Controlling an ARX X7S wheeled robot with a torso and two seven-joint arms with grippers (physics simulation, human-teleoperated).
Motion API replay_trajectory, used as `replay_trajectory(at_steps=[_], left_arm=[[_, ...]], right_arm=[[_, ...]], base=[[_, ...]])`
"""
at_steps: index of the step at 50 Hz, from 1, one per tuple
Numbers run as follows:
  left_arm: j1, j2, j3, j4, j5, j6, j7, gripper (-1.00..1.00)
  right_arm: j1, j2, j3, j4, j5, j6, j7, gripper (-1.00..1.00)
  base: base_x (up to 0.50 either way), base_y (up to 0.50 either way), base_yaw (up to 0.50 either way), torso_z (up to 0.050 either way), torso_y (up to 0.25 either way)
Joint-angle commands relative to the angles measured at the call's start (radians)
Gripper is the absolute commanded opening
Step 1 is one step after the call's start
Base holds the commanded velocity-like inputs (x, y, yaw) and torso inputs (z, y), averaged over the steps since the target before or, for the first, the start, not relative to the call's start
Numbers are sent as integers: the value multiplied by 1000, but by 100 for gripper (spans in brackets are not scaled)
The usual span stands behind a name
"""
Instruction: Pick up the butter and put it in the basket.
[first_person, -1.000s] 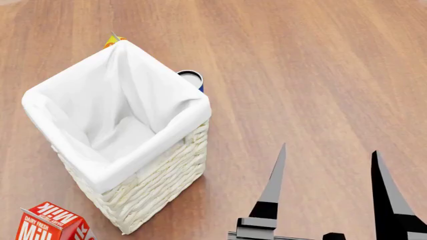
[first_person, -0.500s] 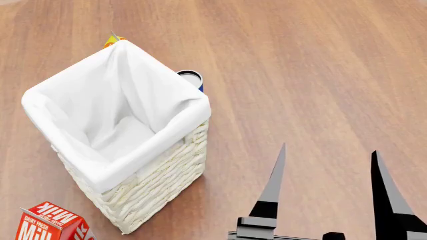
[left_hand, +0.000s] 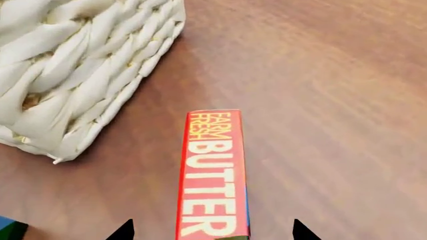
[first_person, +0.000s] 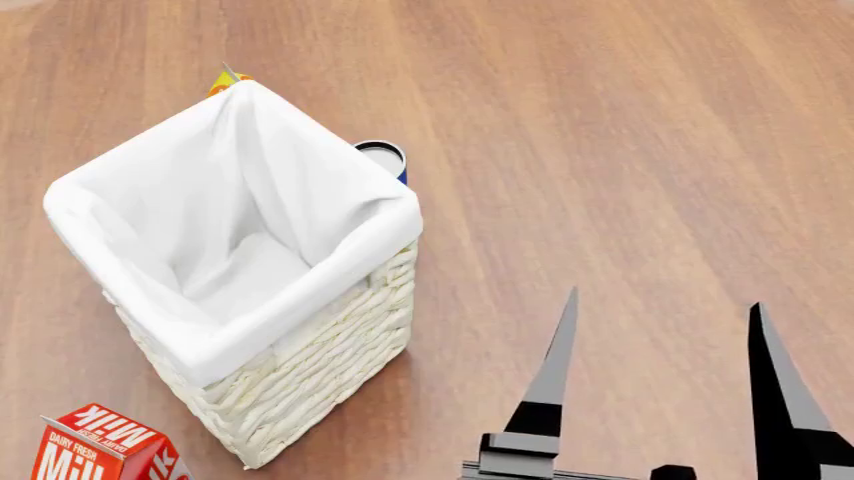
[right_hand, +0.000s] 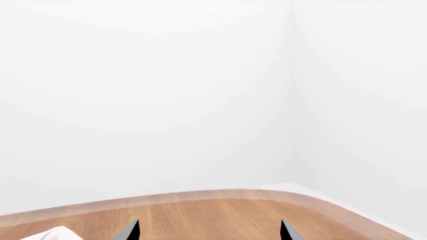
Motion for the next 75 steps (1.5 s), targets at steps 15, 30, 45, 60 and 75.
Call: replay_trajectory(at_steps=[15, 30, 45, 60, 75], left_arm=[[-19, 10, 6, -53, -11, 25, -5, -100], [-5, -34, 35, 99, -5, -41, -19, -100], [-38, -114, 53, 510, -46, -245, -21, -100], [-194, -125, 26, 804, -125, -534, -27, -100], [-381, -105, -30, 867, -184, -719, -21, -100]], right_arm=[[2, 4, -11, 6, 1, -5, 4, 100], [4, 7, -12, -3, 6, -3, 9, 100], [3, 13, -7, -10, 15, -5, 13, 100], [2, 22, 8, -32, 31, -1, 22, 100], [4, 30, 9, -51, 36, 10, 32, 100]], base=[[0, 0, 0, 0, 0], [0, 0, 0, 0, 0], [0, 0, 0, 0, 0], [0, 0, 0, 0, 1], [0, 0, 0, 0, 1]])
